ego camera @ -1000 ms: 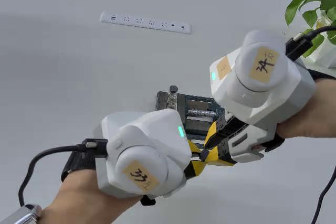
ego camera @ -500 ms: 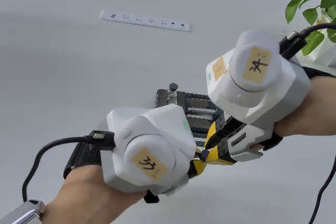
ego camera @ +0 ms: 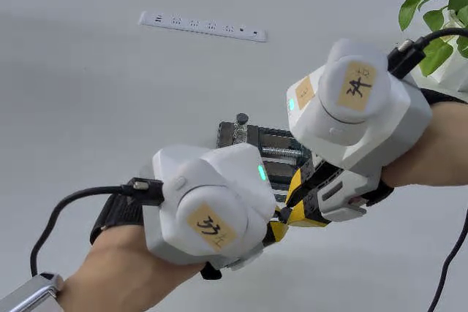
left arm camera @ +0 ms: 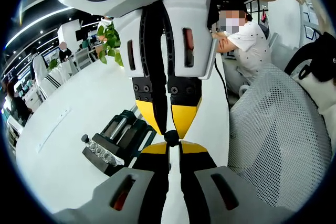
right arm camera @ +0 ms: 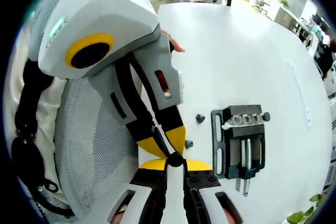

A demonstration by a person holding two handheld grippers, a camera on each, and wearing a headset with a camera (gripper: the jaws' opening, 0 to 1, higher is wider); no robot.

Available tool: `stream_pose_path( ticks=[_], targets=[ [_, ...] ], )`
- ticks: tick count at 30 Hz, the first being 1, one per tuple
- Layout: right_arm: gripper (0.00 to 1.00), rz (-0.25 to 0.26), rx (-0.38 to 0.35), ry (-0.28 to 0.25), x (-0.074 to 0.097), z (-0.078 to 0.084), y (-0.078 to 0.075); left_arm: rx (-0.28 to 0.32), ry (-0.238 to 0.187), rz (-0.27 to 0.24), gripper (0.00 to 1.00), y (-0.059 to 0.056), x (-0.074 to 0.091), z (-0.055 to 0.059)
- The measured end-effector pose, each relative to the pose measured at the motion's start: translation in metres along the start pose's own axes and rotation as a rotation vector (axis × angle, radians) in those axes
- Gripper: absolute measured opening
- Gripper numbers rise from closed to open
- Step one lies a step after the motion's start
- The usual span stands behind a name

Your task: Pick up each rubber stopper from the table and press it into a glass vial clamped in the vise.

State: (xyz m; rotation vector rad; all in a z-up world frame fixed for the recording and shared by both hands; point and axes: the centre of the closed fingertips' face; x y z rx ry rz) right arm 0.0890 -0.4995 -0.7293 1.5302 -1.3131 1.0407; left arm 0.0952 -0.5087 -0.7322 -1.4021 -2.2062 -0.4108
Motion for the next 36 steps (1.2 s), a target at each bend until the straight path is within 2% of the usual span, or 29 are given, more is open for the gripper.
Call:
stream_pose_path(
  ticks=[11,14,17,21,27,30,31,36],
  targets=[
    [0.06,-0.007,0.021,0.003,0.0,0.001,0.001,-0.03,-0.018,0.007,0.04,-0.001,-0.001,0.001],
    [0.06,-0.007,0.019,-0.009,0.002,0.001,-0.001,-0.033,-0.007,0.002,0.06,0.0,-0.002,0.004],
    [0.06,-0.005,0.018,-0.008,0.004,0.002,-0.002,-0.02,-0.009,-0.009,0.14,0.003,-0.002,0.007],
    [0.06,0.007,0.017,-0.006,0.006,0.005,-0.006,0.044,-0.028,-0.021,0.24,0.01,0.001,0.011],
    [0.06,0.009,0.017,-0.007,0.009,0.004,-0.012,0.149,-0.063,-0.065,0.5,0.023,0.006,0.016],
    [0.06,0.018,0.019,-0.015,0.012,0.001,-0.017,0.187,-0.084,-0.089,0.58,0.03,0.01,0.017],
    [0.06,0.019,0.02,-0.014,0.012,0.001,-0.02,0.205,-0.092,-0.099,0.63,0.036,0.012,0.02],
    [0.06,0.041,0.041,-0.015,0.017,-0.004,-0.031,0.24,-0.101,-0.153,0.8,0.052,0.019,0.028]
  ],
)
Point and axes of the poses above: the centre of the closed fingertips' face, and the gripper's own axes: x roughly backward along the fingers, y roughly to its left, z roughly out of its underside, and after that the axes turned 6 degrees about x, right-handed
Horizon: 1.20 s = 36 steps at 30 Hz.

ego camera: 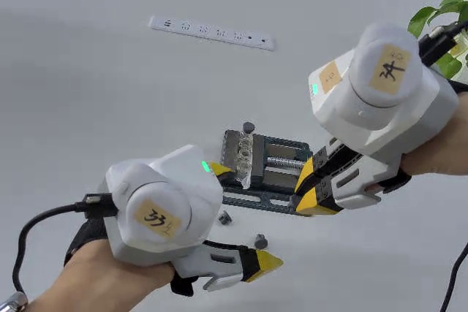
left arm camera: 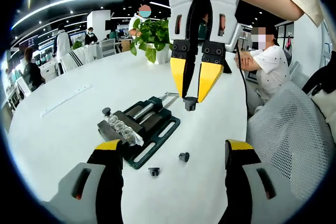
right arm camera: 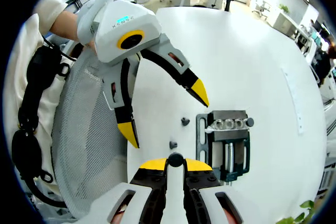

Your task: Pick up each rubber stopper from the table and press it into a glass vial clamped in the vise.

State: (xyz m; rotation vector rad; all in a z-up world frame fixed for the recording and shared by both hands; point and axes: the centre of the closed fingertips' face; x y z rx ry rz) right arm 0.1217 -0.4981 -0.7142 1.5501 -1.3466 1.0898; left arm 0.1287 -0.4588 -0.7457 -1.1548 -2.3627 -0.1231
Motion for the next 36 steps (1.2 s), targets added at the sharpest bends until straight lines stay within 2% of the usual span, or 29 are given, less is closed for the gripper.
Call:
stream_pose_path(
  ticks=[8,11,23,32,36],
  targets=[
    [0.06,0.019,0.024,0.004,0.002,-0.008,-0.024,0.061,-0.035,-0.055,0.99,0.02,0.004,0.003],
    [0.06,0.03,0.038,0.006,0.002,-0.011,-0.032,0.092,-0.039,-0.052,0.99,0.025,0.006,0.007],
    [0.06,0.049,0.075,0.028,-0.004,-0.021,-0.072,0.125,-0.051,-0.097,0.99,0.036,0.01,0.012],
    [0.06,0.052,0.109,0.062,-0.015,-0.024,-0.093,0.141,-0.049,-0.104,0.99,0.041,0.01,0.017],
    [0.06,0.061,0.106,0.058,-0.02,-0.026,-0.102,0.143,-0.045,-0.111,0.99,0.046,0.011,0.019]
  ],
)
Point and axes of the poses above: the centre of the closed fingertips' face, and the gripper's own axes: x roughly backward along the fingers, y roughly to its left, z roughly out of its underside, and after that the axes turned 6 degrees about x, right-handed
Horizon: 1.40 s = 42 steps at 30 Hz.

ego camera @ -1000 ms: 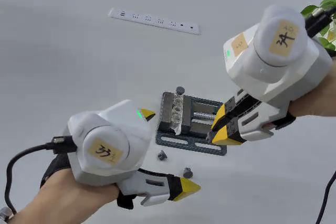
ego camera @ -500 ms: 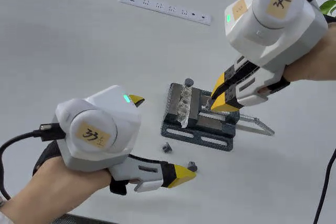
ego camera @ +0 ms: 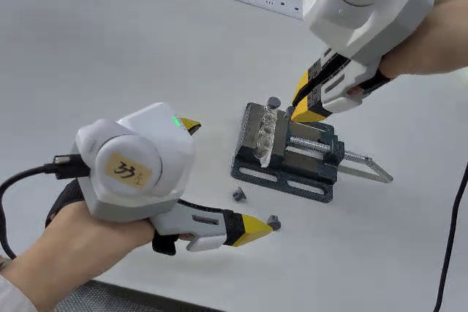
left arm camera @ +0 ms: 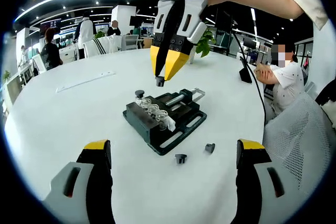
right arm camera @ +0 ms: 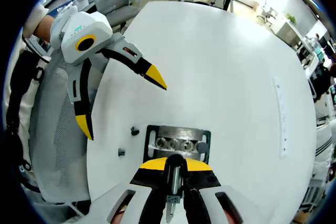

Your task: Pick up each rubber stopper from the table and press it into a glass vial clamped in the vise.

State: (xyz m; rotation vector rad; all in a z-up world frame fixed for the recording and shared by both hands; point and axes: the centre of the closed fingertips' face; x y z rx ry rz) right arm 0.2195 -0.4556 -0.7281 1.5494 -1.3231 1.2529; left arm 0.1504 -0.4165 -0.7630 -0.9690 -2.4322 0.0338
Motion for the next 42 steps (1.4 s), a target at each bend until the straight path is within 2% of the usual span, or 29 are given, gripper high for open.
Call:
stream_pose_path(
  ticks=[13,21,30,42],
  targets=[
    [0.06,-0.005,-0.013,0.003,-0.023,-0.001,-0.017,0.028,0.005,-0.012,0.97,0.007,0.001,0.006],
    [0.06,-0.024,-0.009,0.007,-0.028,-0.001,-0.014,0.034,0.007,-0.014,0.98,0.006,-0.001,0.009],
    [0.06,-0.031,-0.006,0.012,-0.035,0.001,-0.017,0.035,0.011,-0.013,0.99,0.007,-0.003,0.01],
    [0.06,-0.024,0.017,0.029,-0.039,0.003,-0.018,0.045,0.019,-0.004,0.98,0.004,-0.004,0.014]
  ],
)
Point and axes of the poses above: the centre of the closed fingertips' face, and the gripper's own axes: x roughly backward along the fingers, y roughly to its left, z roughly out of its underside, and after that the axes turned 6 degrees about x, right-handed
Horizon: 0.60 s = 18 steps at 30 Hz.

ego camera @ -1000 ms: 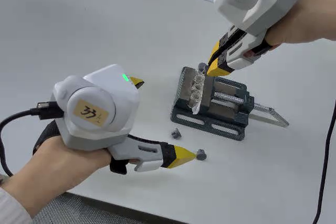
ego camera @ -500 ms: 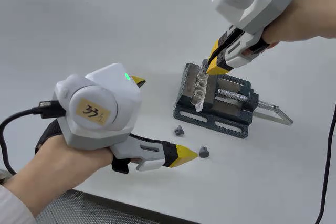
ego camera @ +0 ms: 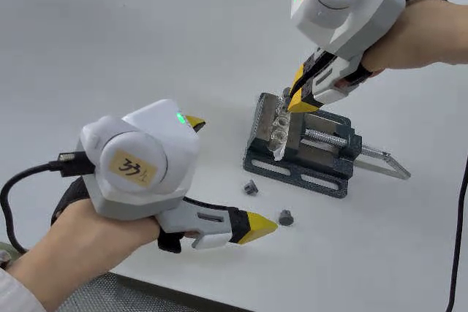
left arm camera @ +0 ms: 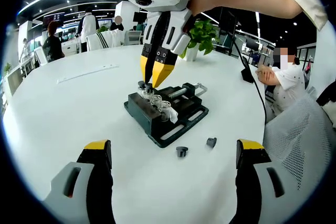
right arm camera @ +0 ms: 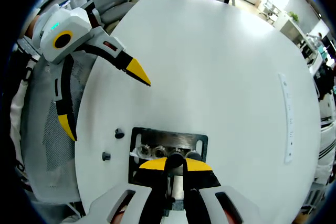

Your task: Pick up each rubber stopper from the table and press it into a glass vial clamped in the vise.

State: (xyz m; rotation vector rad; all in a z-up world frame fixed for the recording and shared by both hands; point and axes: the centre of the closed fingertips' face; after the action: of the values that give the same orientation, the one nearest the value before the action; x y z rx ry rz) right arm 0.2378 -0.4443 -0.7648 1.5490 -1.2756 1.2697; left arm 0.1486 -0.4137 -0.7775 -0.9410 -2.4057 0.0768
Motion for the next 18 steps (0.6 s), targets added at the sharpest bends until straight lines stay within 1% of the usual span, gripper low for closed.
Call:
stream_pose_path(
  ticks=[8,12,18],
  targets=[
    [0.06,0.005,0.013,0.02,-0.0013,-0.0003,-0.0021,0.0,-0.001,0.003,0.98,-0.0001,-0.0005,0.001],
    [0.06,0.017,0.028,0.038,-0.0013,-0.0017,0.0009,0.001,0.0,0.004,0.98,-0.0002,-0.0006,0.002],
    [0.06,0.027,0.021,0.037,-0.0006,-0.0007,0.0003,0.002,-0.002,0.002,0.98,0.0005,-0.0003,0.0022]
  ],
)
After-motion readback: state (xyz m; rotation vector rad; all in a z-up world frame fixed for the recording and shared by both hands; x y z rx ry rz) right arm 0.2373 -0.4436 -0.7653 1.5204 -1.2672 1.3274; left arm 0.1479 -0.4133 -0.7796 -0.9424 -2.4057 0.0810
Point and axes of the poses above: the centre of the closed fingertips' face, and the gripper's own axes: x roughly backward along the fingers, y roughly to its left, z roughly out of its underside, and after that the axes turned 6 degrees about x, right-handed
